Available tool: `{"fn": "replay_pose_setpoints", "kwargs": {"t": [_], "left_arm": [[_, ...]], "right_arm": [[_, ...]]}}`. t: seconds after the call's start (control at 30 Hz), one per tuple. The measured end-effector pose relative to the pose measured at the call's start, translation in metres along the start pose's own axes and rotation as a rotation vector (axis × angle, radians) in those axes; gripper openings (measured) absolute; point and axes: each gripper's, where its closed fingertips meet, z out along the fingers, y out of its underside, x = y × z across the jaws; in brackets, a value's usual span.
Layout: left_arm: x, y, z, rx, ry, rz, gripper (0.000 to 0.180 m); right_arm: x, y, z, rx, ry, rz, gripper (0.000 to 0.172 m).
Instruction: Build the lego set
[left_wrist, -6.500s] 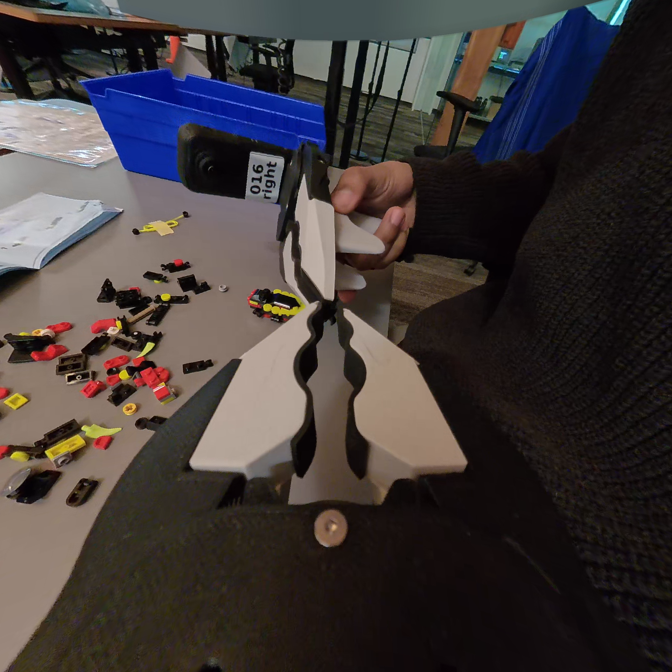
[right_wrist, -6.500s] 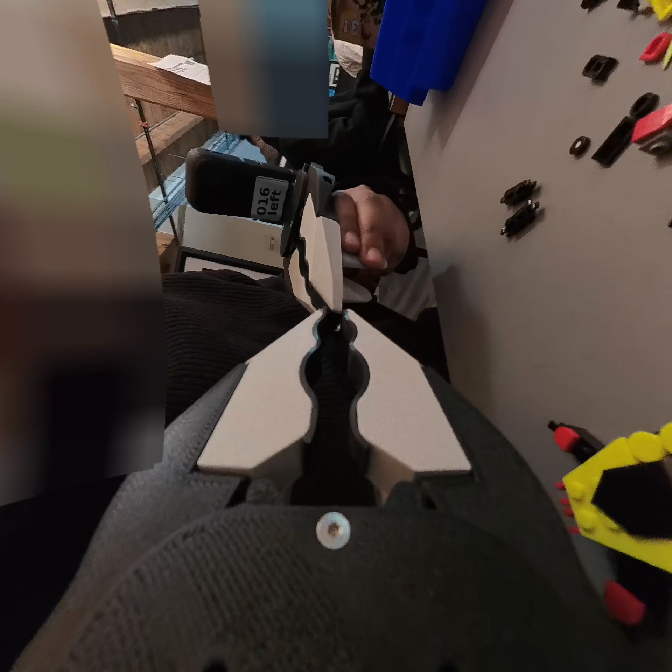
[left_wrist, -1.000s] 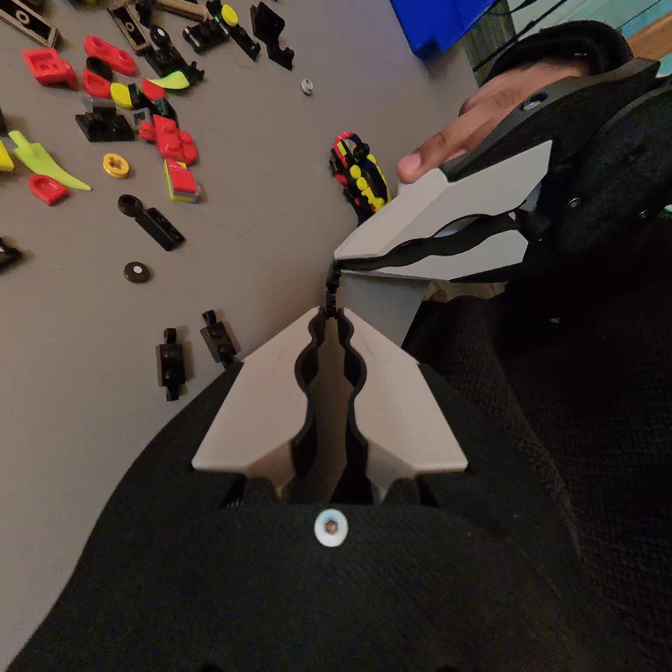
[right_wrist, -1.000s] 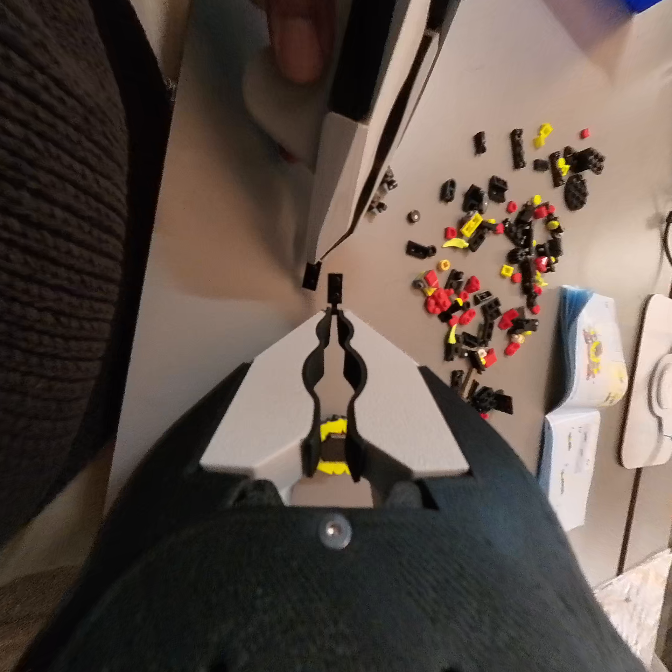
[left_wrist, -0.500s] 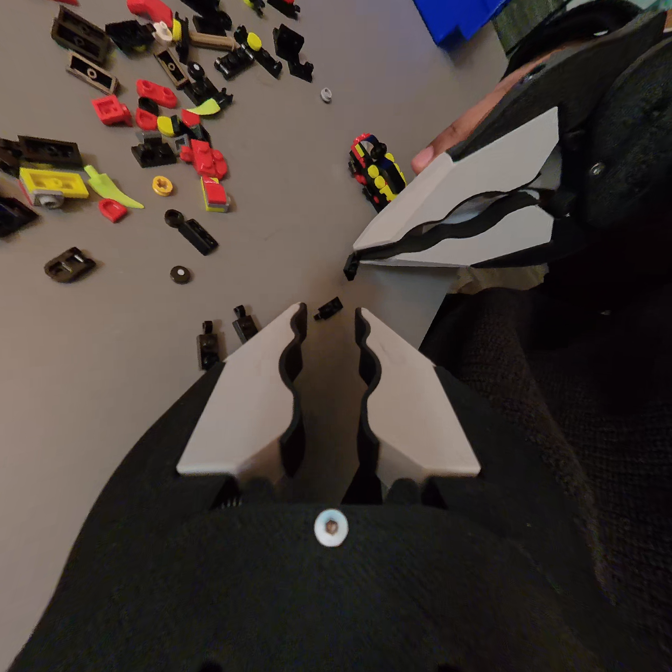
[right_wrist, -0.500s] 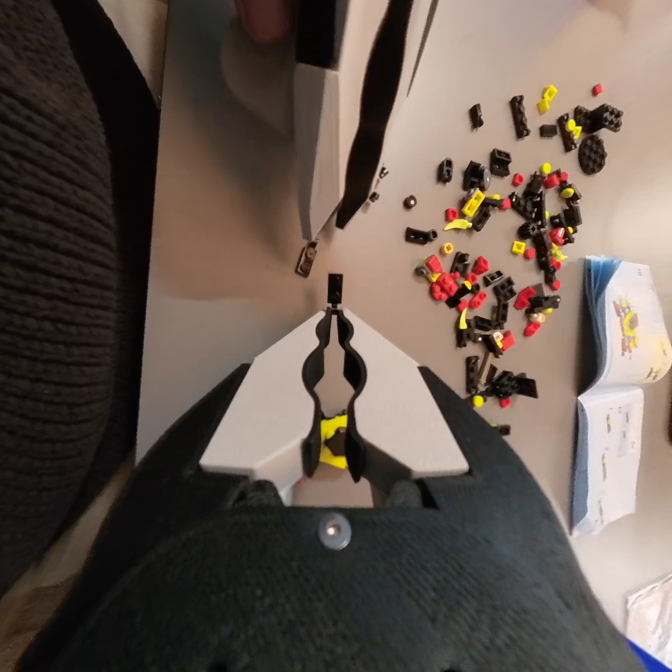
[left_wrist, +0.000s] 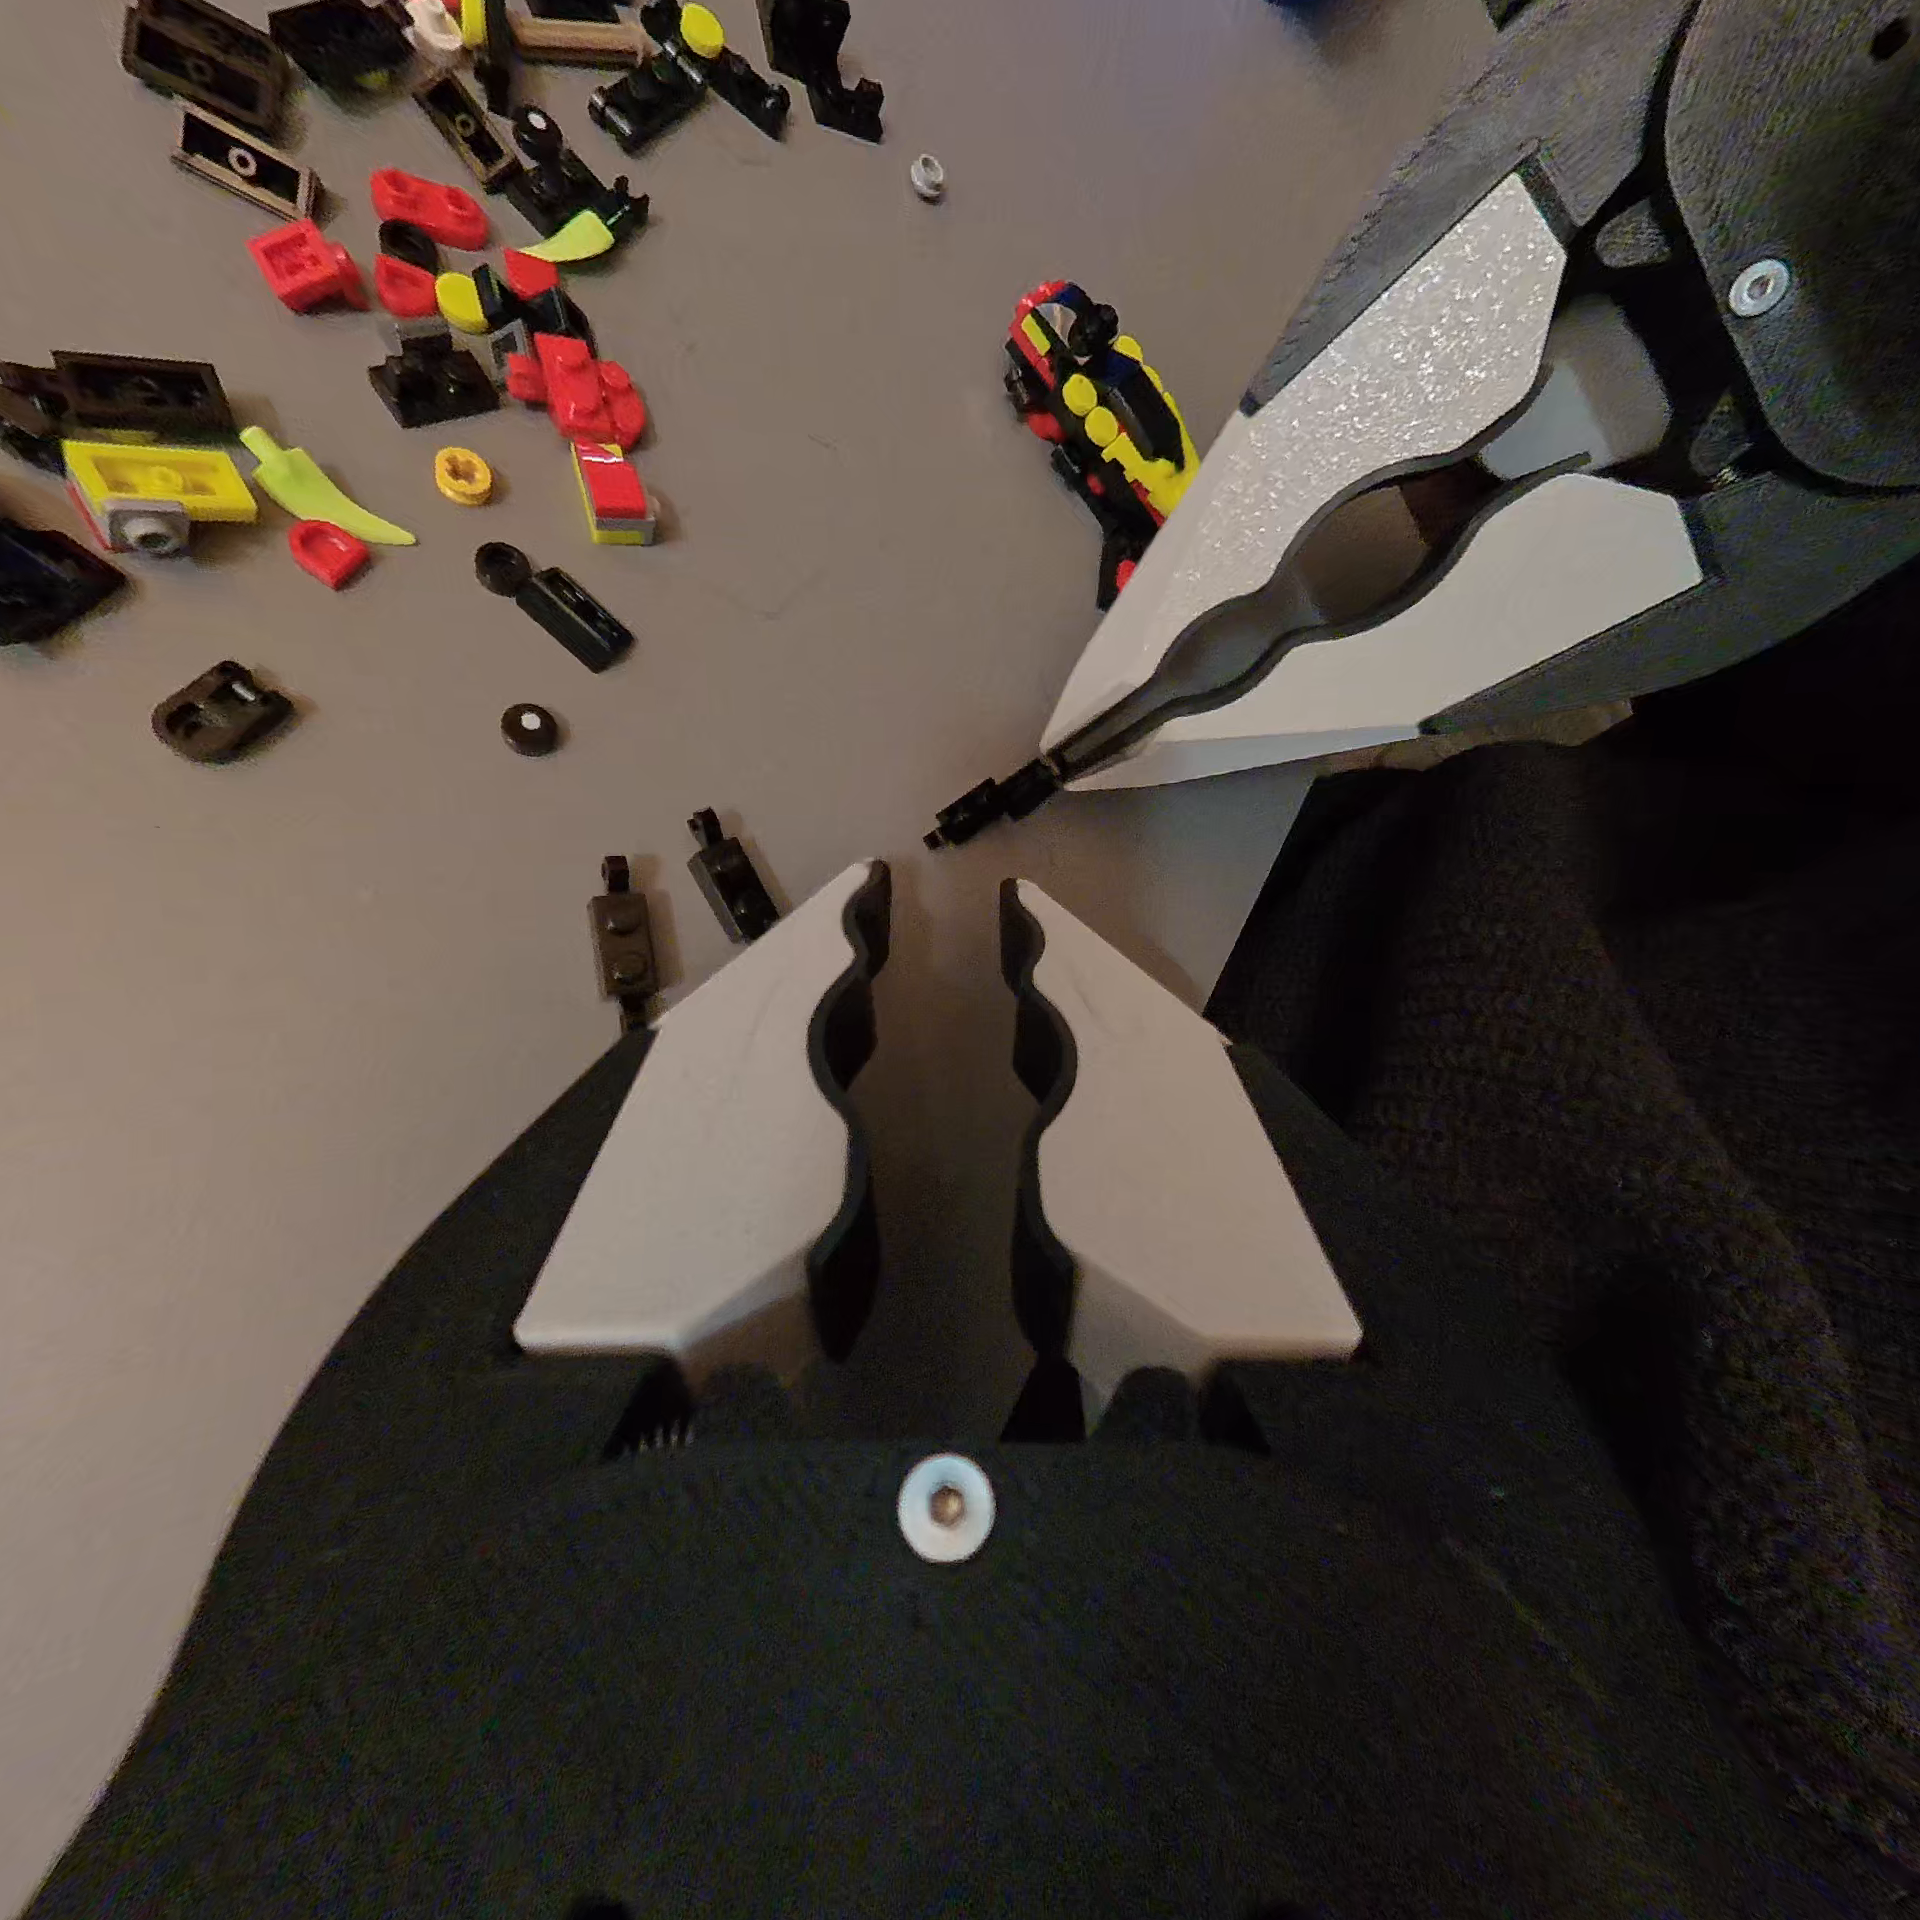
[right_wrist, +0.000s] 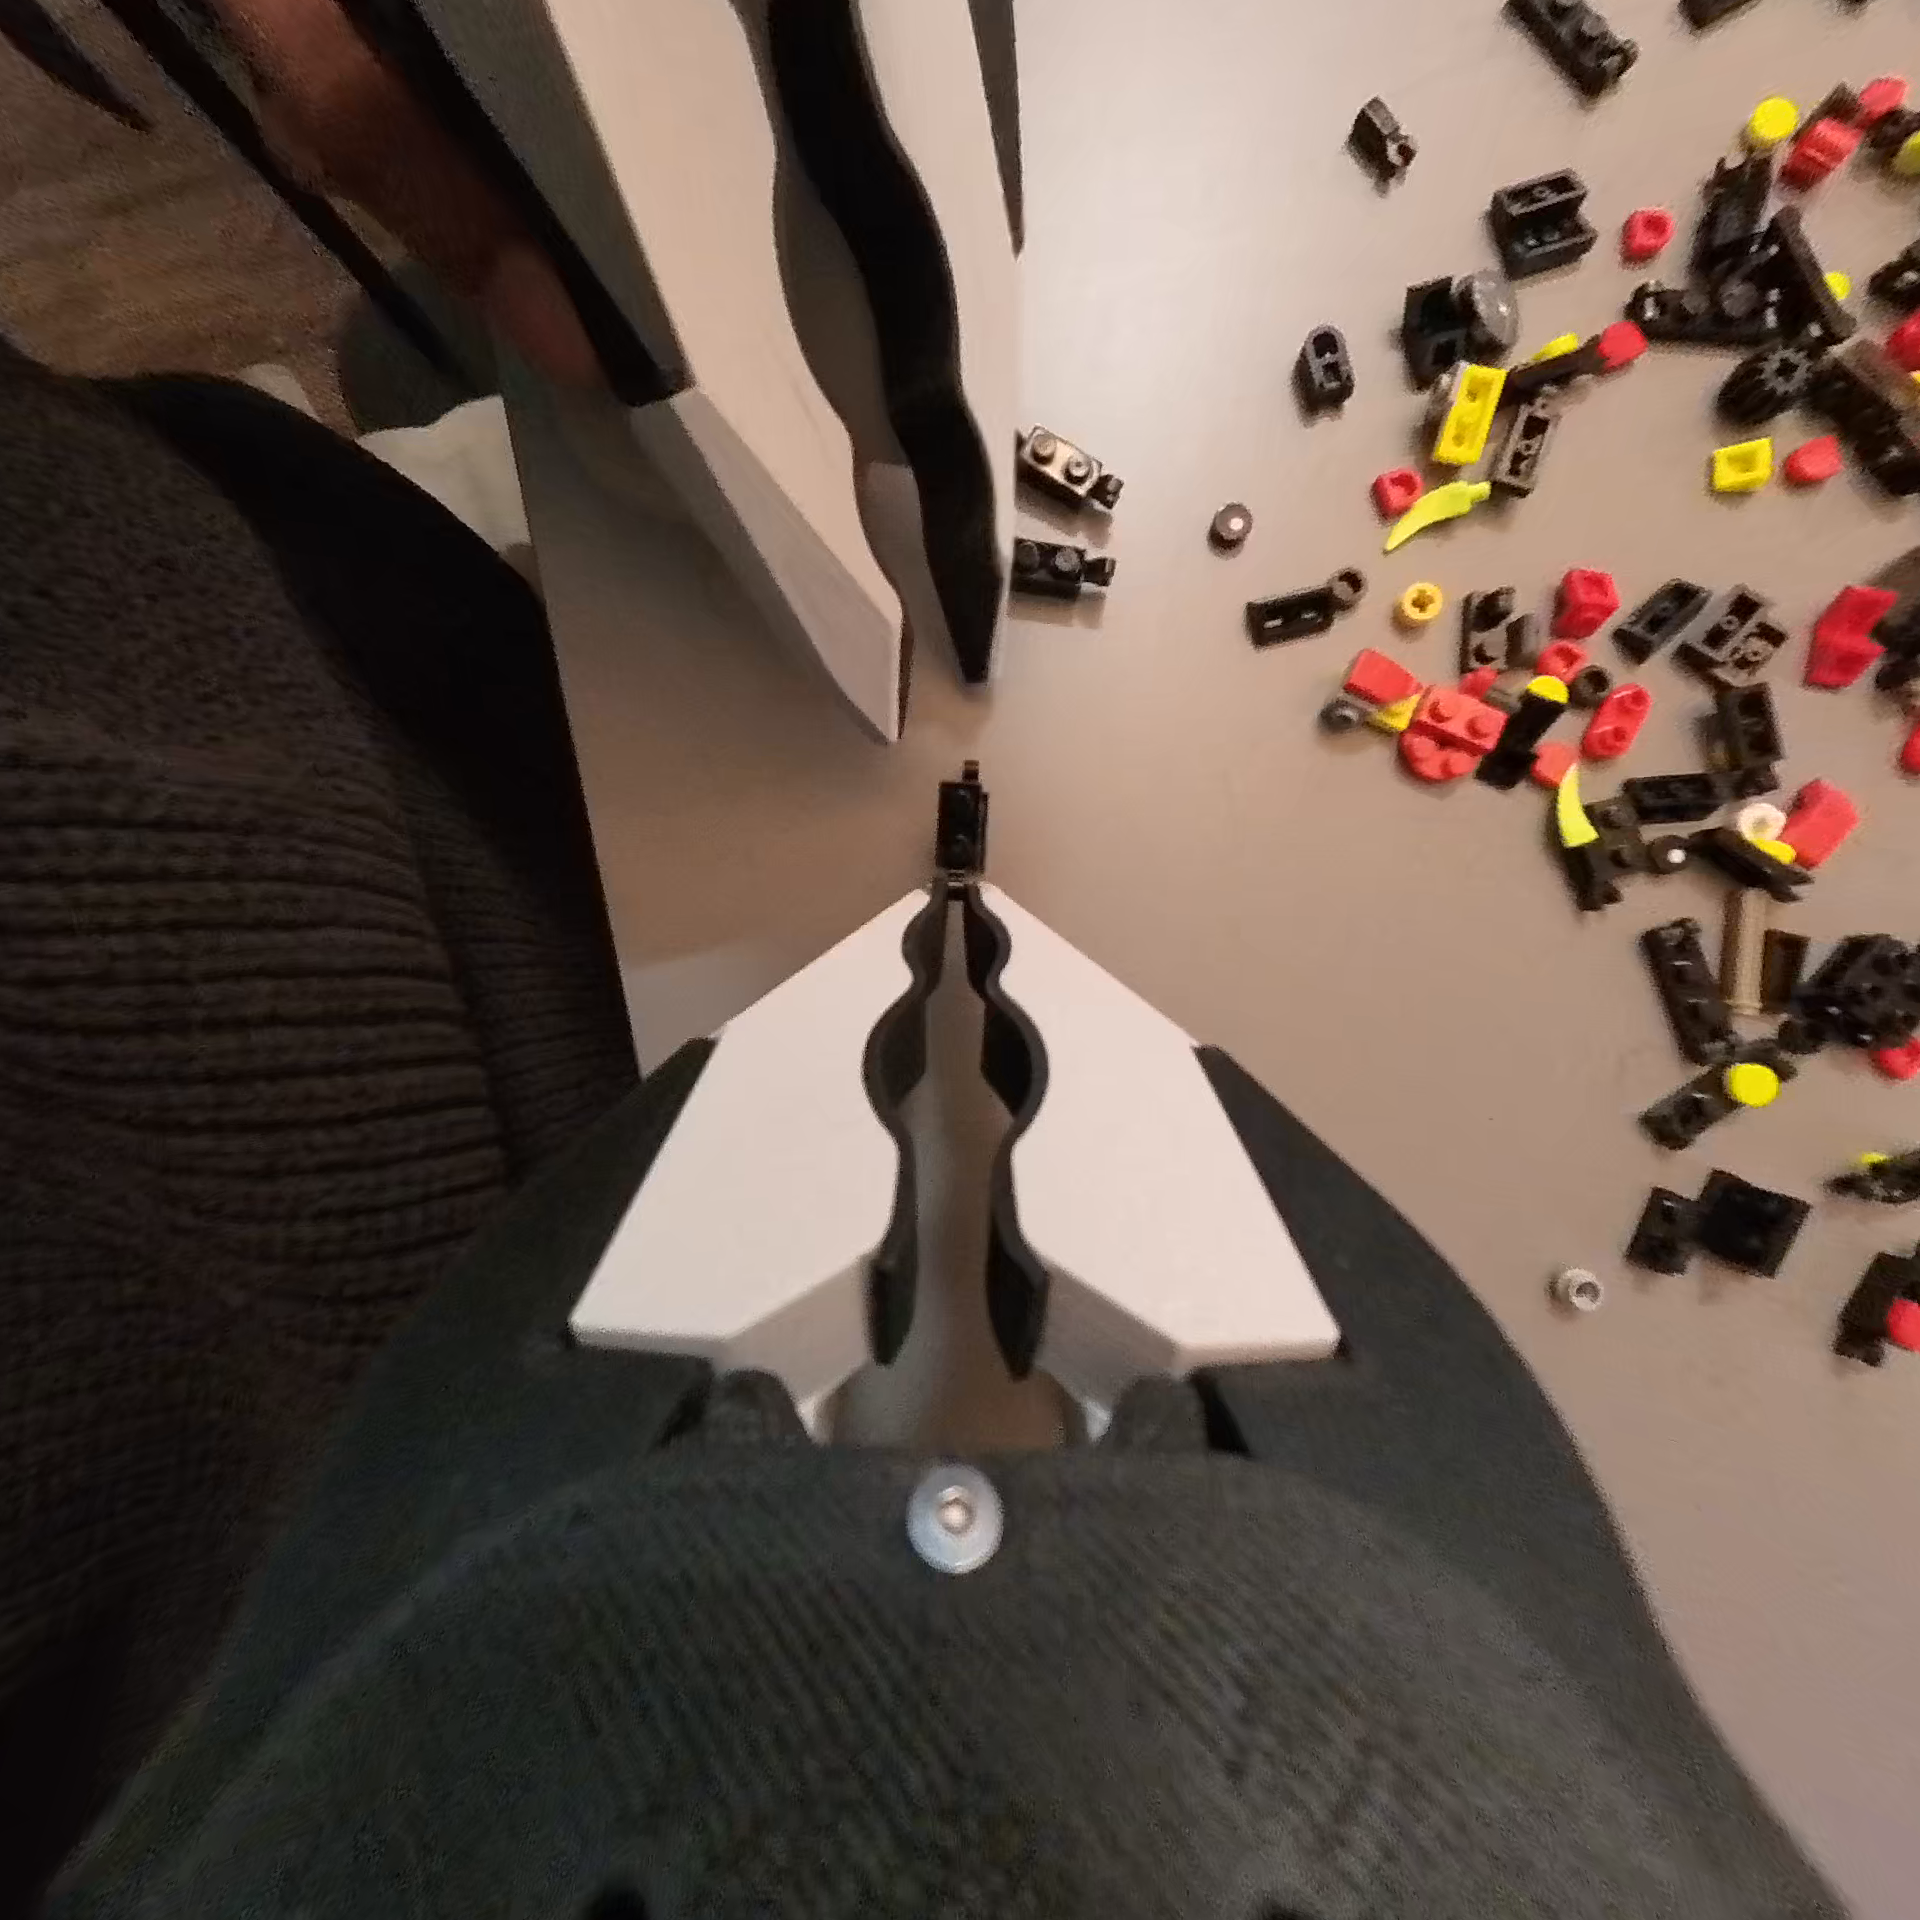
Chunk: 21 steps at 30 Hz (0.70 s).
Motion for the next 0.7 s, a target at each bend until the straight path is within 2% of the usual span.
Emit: {"fn": "replay_pose_setpoints", "kwargs": {"t": [0.7], "left_arm": [[0.01,0.0008,0.0066,-0.007,0.065,-0.033,0.017]], "right_arm": [[0.0015,0.0053,0.0082,-0.032,-0.007,-0.023,0.001]]}}
